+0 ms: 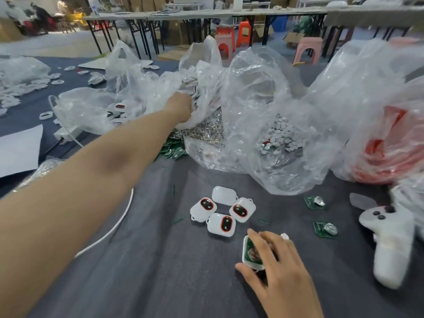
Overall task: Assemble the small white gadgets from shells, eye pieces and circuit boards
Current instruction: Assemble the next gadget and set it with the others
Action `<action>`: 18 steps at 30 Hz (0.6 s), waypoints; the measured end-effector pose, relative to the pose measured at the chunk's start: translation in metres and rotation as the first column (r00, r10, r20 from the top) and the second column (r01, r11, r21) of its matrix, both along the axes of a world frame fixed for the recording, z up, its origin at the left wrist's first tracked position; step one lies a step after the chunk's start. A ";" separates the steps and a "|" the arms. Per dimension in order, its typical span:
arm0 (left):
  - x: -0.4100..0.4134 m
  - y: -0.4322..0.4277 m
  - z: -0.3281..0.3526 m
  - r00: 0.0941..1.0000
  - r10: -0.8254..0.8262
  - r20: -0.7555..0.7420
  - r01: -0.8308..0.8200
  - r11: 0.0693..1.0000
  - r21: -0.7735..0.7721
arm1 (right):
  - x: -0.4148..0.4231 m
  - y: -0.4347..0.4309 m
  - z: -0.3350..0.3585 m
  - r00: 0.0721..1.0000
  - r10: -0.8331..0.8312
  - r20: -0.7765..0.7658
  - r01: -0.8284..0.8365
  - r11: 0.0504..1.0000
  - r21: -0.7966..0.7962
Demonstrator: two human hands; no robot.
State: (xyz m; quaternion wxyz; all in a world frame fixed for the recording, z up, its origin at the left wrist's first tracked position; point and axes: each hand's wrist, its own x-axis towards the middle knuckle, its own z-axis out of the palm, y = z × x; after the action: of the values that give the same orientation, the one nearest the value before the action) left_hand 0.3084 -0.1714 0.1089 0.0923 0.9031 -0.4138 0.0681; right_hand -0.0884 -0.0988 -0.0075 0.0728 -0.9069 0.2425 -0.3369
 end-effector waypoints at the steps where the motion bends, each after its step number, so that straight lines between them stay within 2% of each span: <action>1: 0.001 0.002 0.001 1.000 0.010 -0.026 -0.011 0.997 -0.076 | 0.000 0.000 0.000 1.000 -0.005 -0.002 0.005 1.000 0.003; 4: 0.001 0.012 0.001 0.995 0.027 -0.096 -0.054 0.954 -0.294 | 0.001 0.000 0.001 1.000 -0.010 -0.020 0.010 1.000 0.000; 9: -0.002 0.021 0.007 0.949 0.046 -0.311 -0.181 0.889 -0.420 | 0.001 0.001 0.002 0.999 -0.025 -0.021 0.026 0.999 0.021; 12: -0.002 0.025 0.011 0.923 0.041 -0.383 -0.201 0.900 -0.388 | 0.000 0.002 0.001 0.999 -0.021 -0.041 0.022 0.999 0.040; 16: -0.009 0.028 0.012 0.958 0.058 -0.282 -0.123 0.968 -0.217 | 0.001 0.003 0.001 1.000 -0.025 -0.019 0.026 0.999 0.036; 18: -0.011 0.029 0.010 0.955 0.059 -0.291 -0.111 0.980 -0.163 | 0.000 0.003 0.001 1.000 -0.023 -0.021 0.024 0.999 0.041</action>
State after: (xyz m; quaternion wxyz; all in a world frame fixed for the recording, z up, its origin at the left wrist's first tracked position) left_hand 0.2975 -0.1428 0.1192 0.2278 0.9087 -0.3490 -0.0220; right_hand -0.0880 -0.0962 -0.0062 0.0849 -0.9057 0.2606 -0.3233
